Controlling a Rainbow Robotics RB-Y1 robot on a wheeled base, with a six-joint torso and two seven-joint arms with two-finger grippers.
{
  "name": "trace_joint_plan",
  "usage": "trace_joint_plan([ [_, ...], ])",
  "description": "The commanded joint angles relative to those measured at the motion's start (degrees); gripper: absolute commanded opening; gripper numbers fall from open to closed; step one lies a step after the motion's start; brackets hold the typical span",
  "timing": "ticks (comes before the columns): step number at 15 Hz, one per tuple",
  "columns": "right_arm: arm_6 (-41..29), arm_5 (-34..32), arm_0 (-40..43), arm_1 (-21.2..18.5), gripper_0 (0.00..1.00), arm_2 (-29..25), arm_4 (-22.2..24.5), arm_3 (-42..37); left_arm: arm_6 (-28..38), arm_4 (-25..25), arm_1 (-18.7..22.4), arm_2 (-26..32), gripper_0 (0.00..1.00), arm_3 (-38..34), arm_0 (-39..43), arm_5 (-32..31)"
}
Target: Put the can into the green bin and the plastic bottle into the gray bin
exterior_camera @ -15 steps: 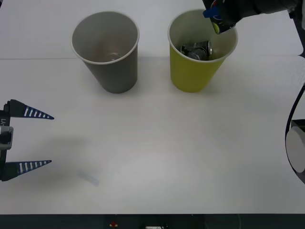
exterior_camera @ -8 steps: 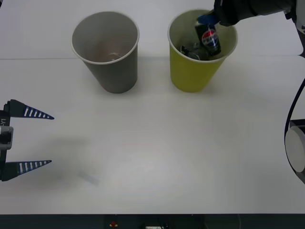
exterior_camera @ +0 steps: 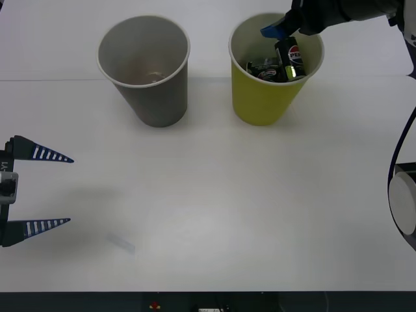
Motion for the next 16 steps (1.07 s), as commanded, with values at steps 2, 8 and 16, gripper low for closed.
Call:
trace_joint_plan([
  [2, -2.9, -1.3, 0.5, 0.0, 1.00, -1.0, -1.8, -5.8, 0.0, 0.0, 0.0, 0.0, 1.00, 0.0, 0.0, 0.0],
  [8, -3.4, -1.3, 9.8, 0.0, 1.00, -5.5, -10.9, -18.3, 0.0, 0.0, 0.0, 0.0, 1.00, 0.0, 0.0, 0.0],
  [16, 1.7, 0.9, 25.5, -0.1, 1.00, -10.8, -23.7, -30.6, 0.0, 0.0, 0.0, 0.0, 1.00, 0.0, 0.0, 0.0],
])
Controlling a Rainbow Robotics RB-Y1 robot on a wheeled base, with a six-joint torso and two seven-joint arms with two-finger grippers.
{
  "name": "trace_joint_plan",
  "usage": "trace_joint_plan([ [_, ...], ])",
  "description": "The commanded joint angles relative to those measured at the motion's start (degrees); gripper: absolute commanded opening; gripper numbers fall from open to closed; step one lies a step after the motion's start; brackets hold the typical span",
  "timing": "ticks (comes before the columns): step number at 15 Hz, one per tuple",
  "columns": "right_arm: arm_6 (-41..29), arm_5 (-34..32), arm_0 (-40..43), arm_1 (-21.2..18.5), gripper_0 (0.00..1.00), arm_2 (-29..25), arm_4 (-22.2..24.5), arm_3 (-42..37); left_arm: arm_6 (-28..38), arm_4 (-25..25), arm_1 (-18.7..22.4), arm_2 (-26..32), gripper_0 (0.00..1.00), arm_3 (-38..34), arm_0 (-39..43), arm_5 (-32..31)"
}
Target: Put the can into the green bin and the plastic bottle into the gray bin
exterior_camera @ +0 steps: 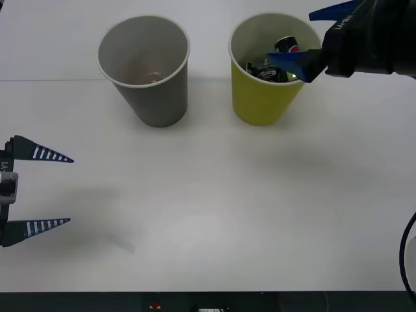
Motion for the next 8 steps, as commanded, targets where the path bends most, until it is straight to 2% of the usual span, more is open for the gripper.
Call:
trace_joint_plan([
  [1, 1.7, 2.5, 6.4, -0.1, 1.00, -1.2, -4.7, -3.4, 0.0, 0.0, 0.0, 0.0, 1.00, 0.0, 0.0, 0.0],
  [4, 2.9, 3.9, 12.3, 0.0, 1.00, -1.6, -6.8, -7.0, 0.0, 0.0, 0.0, 0.0, 1.00, 0.0, 0.0, 0.0],
  [8, 11.0, 5.6, 18.8, 0.0, 1.00, -2.3, -9.0, -8.2, 0.0, 0.0, 0.0, 0.0, 1.00, 0.0, 0.0, 0.0],
])
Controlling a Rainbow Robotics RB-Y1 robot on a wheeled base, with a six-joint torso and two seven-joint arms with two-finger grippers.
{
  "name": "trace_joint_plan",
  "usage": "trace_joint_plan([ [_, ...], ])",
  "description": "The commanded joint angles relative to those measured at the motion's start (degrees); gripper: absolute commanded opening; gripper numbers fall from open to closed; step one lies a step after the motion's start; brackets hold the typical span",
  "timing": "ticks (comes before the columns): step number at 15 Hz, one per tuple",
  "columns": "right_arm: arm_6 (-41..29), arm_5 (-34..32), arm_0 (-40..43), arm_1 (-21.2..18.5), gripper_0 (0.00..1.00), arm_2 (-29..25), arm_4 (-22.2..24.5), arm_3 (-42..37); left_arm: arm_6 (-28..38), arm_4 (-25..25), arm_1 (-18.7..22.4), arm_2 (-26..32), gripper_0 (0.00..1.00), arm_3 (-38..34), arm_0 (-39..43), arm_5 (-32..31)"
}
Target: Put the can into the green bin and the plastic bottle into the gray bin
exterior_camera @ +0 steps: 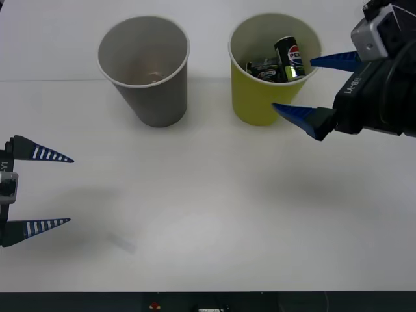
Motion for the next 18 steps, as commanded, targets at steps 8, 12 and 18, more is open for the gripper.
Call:
trace_joint_plan([
  [8, 18.1, 1.2, 12.3, 0.0, 1.00, -0.1, -0.8, 0.1, 0.0, 0.0, 0.0, 0.0, 1.00, 0.0, 0.0, 0.0],
  [12, 25.4, 2.4, 17.0, -0.1, 1.00, 0.2, -0.2, 0.1, 0.0, 0.0, 0.0, 0.0, 1.00, 0.0, 0.0, 0.0],
  [18, 38.0, 4.1, 19.4, -1.2, 1.00, 0.3, -2.0, 6.9, 0.0, 0.0, 0.0, 0.0, 1.00, 0.0, 0.0, 0.0],
])
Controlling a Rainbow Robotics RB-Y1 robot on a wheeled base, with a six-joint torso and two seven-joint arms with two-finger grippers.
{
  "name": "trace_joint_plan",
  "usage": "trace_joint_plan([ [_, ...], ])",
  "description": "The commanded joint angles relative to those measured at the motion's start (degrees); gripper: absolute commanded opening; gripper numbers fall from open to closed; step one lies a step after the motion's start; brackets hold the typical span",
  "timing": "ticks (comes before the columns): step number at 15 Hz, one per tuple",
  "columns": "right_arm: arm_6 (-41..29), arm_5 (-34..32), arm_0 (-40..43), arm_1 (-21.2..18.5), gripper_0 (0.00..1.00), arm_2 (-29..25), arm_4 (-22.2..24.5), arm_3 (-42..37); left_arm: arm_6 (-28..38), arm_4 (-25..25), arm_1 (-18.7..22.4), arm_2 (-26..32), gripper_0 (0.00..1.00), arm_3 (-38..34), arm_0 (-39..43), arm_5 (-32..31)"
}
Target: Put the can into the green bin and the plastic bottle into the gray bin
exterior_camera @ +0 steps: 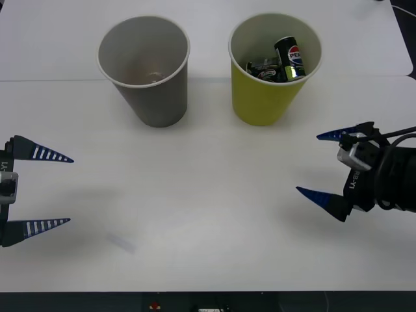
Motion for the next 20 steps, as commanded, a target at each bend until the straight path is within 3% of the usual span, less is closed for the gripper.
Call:
trace_joint_plan([
  [1, 4.2, 0.7, 0.4, -2.1, 1.00, 0.0, -0.8, 2.5, 0.0, 0.0, 0.0, 0.0, 1.00, 0.0, 0.0, 0.0],
  [6, 5.0, 3.9, 4.3, -10.5, 1.00, 0.5, -7.0, 2.5, 0.0, 0.0, 0.0, 0.0, 1.00, 0.0, 0.0, 0.0],
  [11, 5.1, 6.0, 5.7, -16.0, 1.00, 0.6, -9.2, 2.5, 0.0, 0.0, 0.0, 0.0, 1.00, 0.0, 0.0, 0.0],
  [16, 5.1, 10.4, 9.9, -26.0, 1.00, 0.0, -14.3, 2.4, 0.0, 0.0, 0.0, 0.0, 1.00, 0.0, 0.0, 0.0],
  [20, 4.7, 11.8, 12.3, -28.4, 1.00, -0.9, -15.2, 2.4, 0.0, 0.0, 0.0, 0.0, 1.00, 0.0, 0.0, 0.0],
])
